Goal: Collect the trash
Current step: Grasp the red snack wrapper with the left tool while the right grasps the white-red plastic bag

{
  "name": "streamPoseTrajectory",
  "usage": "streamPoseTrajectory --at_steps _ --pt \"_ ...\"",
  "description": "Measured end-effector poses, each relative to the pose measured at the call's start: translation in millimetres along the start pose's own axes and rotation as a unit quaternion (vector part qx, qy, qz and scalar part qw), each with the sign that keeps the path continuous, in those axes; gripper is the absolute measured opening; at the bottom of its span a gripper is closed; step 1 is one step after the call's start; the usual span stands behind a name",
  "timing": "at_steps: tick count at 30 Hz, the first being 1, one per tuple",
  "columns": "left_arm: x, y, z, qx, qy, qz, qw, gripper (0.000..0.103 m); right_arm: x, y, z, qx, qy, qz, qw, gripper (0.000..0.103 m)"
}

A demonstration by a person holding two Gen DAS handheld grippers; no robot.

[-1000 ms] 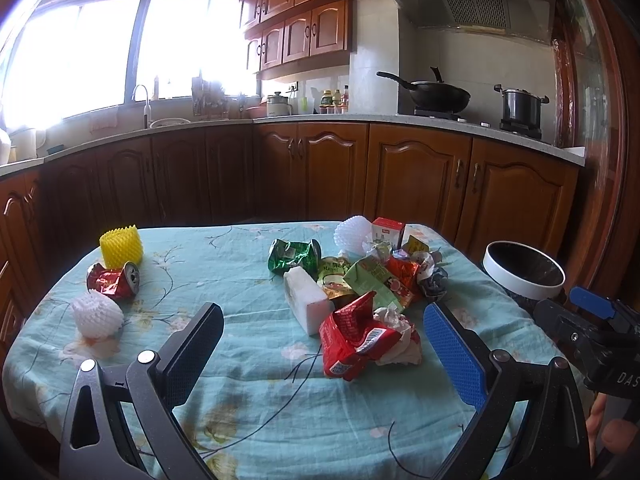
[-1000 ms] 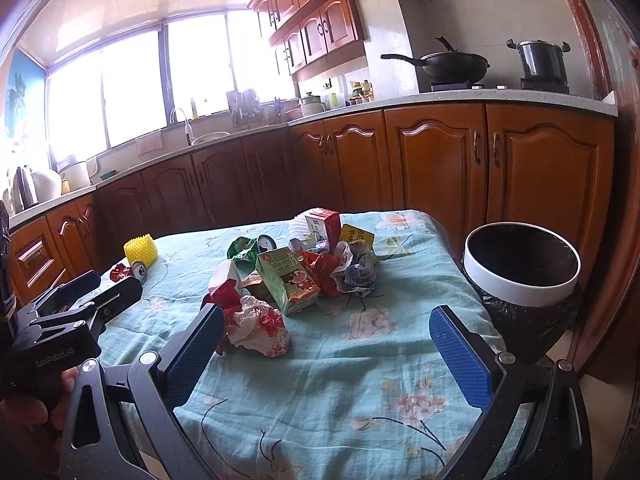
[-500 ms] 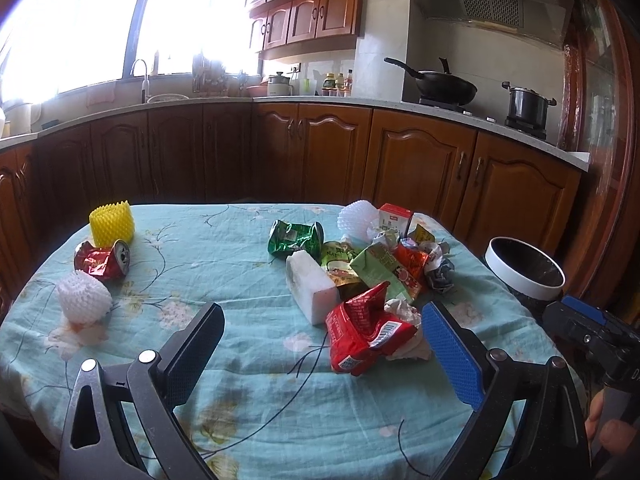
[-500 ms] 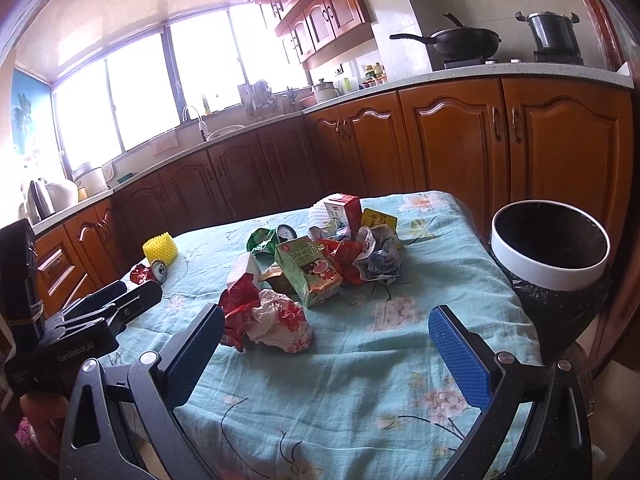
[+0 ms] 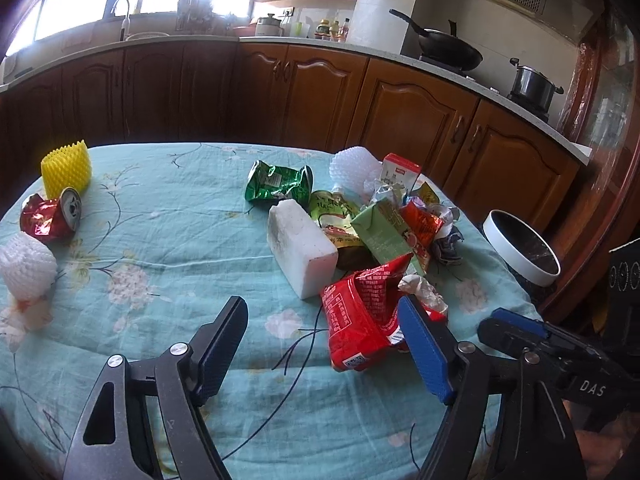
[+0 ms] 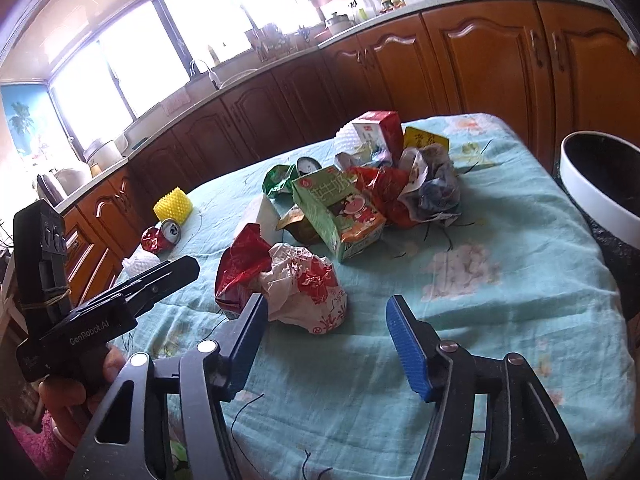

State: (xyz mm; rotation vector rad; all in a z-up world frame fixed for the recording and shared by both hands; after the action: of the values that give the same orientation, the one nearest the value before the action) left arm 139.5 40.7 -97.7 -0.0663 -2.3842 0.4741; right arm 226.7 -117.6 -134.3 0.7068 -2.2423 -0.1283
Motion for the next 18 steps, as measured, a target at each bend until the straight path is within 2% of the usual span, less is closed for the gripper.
streamPoseTrajectory --at_steps 6,7,12,13,16,18 --pt "-25.9 -4.6 -0.2 -0.003 0.037 0.017 0.9992 0.053 -30.0 -1.9 0.1 -0.005 0.034 -0.018 0.999 0.047" --pt "-32.3 -6.0 0.5 -0.005 0.044 0.020 0.9988 0.048 -34.2 -2.1 0.8 -0.006 0.040 -0.020 0.999 0.045" --pt "-49.7 -11.0 -0.9 -0.012 0.062 0.045 0.9970 0.024 -44.9 -1.0 2.8 -0.013 0.052 -0.047 0.997 0.015" --pt "-50.9 -13.6 -2.2 -0.016 0.064 0.050 0.9966 0.020 -44.7 -0.9 2.9 -0.010 0.051 -0.048 0.998 0.011" --pt "-53.4 -17.2 -5.7 -0.028 0.057 0.051 0.9967 0.016 -38.7 -1.6 1.8 -0.007 0.044 -0.051 0.998 0.000" --pt "-53.0 -20.5 -6.4 -0.031 0.054 0.056 0.9965 0.011 -33.4 -5.0 0.1 -0.007 0.038 -0.046 0.998 0.000"
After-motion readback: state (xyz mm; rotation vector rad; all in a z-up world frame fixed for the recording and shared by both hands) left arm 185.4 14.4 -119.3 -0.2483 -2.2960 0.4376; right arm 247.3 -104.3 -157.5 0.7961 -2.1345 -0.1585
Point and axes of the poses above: each gripper's, at about its wrist camera, not at the fingertips, and x roughly against the way its jaws point, y to its left, z to its underside, the point moved 8 cm from there along -x, roughly the way its jaws point, and after that the axes turned 9 degrees about x, right-handed, at the moved point
